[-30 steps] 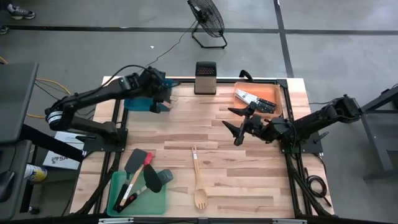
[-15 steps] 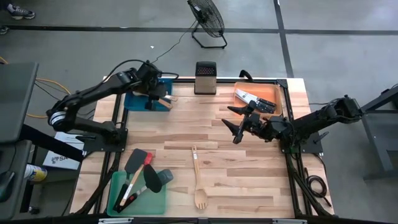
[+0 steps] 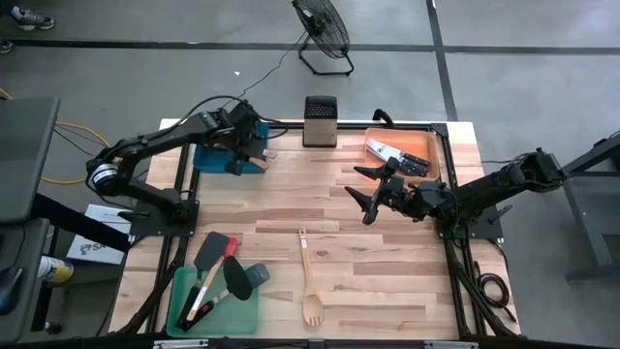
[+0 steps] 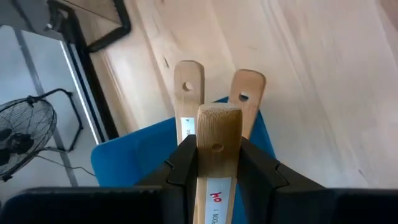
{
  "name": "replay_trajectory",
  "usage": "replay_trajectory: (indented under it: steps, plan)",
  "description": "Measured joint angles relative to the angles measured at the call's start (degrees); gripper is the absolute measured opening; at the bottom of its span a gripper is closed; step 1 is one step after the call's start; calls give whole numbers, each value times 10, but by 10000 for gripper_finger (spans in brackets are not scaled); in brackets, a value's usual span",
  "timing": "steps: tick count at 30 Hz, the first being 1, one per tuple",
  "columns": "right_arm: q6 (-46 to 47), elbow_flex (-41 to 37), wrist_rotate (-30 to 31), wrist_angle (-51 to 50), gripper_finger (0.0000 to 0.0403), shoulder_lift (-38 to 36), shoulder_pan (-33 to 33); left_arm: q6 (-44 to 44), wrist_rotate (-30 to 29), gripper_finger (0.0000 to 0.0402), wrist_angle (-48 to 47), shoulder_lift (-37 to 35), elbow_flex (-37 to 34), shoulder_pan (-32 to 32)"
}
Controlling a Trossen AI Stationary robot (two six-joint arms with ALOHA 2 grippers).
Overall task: Pick & Place Kitchen Items
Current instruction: Put the brown wooden spoon into the blue bin
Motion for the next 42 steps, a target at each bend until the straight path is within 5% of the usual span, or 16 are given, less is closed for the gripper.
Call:
replay_trajectory:
  steps: [19, 31, 42]
  plan:
    - [12, 0, 5, -7, 279, 0, 0, 44, -5, 79, 1, 26, 0, 0]
    - [12, 0, 5, -8, 279, 0, 0, 43, -6, 123, 2, 26, 0, 0]
    - [25, 0, 6, -9, 279, 0, 0, -104, -9, 126, 2, 17, 26, -35]
